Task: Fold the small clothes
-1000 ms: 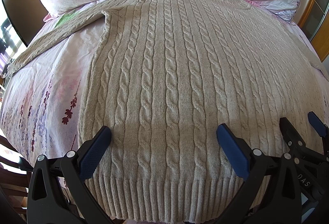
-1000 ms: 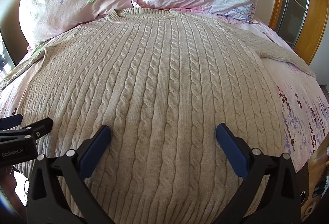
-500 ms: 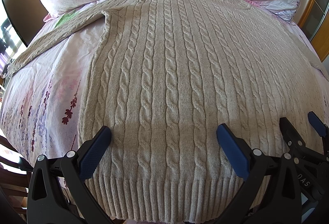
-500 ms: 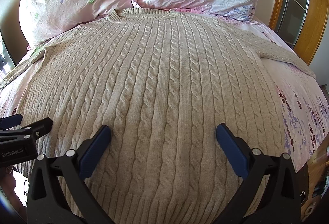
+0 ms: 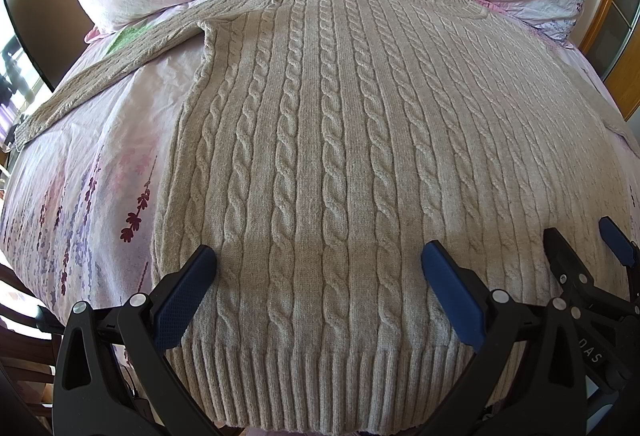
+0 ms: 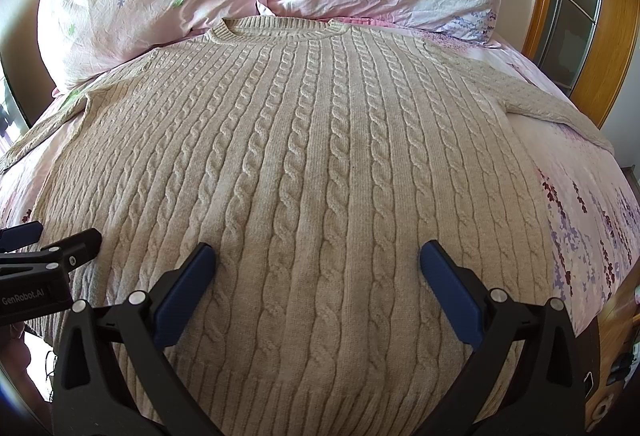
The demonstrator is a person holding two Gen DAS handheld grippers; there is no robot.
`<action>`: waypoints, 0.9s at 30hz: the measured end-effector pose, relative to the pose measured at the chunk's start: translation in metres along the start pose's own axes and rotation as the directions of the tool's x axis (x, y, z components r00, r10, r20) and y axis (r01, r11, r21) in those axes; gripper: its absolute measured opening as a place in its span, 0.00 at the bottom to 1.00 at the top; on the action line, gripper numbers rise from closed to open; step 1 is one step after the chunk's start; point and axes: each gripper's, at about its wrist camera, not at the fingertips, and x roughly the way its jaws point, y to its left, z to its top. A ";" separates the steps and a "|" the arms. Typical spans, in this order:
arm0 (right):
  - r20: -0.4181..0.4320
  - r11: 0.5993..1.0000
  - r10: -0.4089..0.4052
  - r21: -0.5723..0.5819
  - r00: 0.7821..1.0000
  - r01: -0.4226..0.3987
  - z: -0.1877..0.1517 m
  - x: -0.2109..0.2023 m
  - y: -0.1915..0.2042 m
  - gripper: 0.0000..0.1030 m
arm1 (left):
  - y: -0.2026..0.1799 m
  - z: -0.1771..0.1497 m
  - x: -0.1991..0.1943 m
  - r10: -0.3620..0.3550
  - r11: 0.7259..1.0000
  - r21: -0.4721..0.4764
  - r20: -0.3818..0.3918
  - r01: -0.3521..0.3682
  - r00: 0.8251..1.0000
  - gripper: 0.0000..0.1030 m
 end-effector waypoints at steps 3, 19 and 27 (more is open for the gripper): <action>0.021 1.000 0.010 -0.009 1.000 -0.010 0.002 -0.002 -0.003 0.98 | 0.000 0.000 0.000 0.001 1.000 0.002 0.001 -0.001 1.000 0.99; 0.136 0.662 -0.176 0.749 0.975 0.015 0.093 0.000 -0.383 0.57 | 0.074 0.032 -0.028 -0.202 0.964 -0.092 0.361 0.250 0.911 0.99; 0.073 0.438 -0.163 0.899 0.984 0.006 0.086 0.063 -0.469 0.26 | 0.134 0.052 -0.017 -0.262 0.894 -0.220 0.451 0.391 0.853 0.99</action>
